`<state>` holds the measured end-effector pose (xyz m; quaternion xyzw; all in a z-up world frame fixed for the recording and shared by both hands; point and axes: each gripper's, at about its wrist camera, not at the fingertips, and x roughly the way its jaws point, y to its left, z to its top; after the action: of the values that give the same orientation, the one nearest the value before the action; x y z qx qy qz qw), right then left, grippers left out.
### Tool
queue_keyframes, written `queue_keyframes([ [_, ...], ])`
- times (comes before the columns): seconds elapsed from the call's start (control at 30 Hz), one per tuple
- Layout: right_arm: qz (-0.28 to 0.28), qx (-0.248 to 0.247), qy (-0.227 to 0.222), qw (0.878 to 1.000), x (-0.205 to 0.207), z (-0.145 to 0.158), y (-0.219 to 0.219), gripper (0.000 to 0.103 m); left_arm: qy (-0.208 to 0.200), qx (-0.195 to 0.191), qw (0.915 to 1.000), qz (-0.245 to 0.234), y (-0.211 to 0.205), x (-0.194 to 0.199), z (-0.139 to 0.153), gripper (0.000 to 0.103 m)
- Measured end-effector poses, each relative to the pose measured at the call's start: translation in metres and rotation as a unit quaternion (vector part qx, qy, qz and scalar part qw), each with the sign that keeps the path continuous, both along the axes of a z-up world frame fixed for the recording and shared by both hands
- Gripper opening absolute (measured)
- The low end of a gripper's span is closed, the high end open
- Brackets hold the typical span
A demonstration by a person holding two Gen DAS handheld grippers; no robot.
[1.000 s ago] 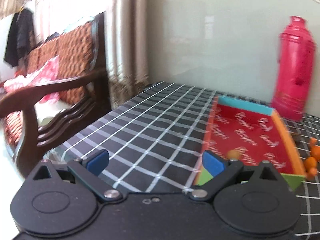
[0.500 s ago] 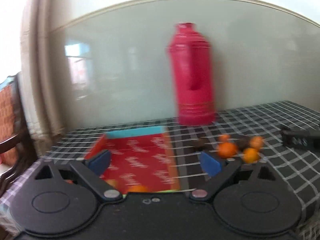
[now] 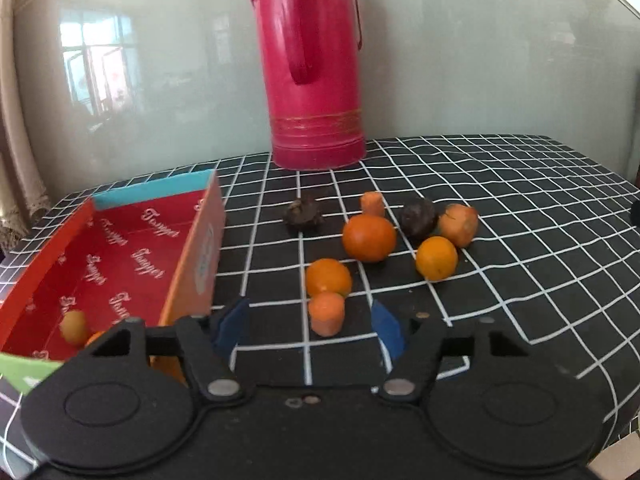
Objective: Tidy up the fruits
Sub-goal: 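Reach the left gripper to a small orange carrot piece and grasp it, then carry the carrot piece into the red box and open the left gripper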
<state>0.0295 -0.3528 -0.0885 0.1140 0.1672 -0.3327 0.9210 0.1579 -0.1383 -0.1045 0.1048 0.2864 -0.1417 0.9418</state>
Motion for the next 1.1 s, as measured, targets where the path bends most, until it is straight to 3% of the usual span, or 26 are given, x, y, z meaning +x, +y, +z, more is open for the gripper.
queue_keyframes([
  [0.13, -0.005, -0.004, -0.002, 1.0, -0.004, 0.001, -0.002, 0.103, 0.014, 0.005, 0.9999, -0.006, -0.006, 0.005, -0.005, 0.045],
  [0.3, 0.001, 0.002, -0.008, 1.0, -0.005, 0.002, -0.003, 0.103, 0.027, 0.001, 0.9996, -0.002, -0.007, 0.01, -0.011, 0.033],
  [0.47, 0.007, 0.002, -0.008, 1.0, -0.003, 0.002, -0.001, 0.103, 0.026, -0.002, 0.9996, -0.002, -0.008, 0.012, -0.011, 0.012],
  [0.83, 0.012, 0.005, -0.006, 1.0, -0.001, 0.001, 0.002, 0.103, 0.007, -0.015, 0.9999, -0.004, -0.004, 0.005, -0.002, 0.012],
  [1.1, 0.025, 0.001, -0.001, 1.0, 0.003, -0.001, 0.01, 0.103, -0.071, -0.003, 0.9974, 0.011, 0.007, -0.01, 0.016, 0.012],
])
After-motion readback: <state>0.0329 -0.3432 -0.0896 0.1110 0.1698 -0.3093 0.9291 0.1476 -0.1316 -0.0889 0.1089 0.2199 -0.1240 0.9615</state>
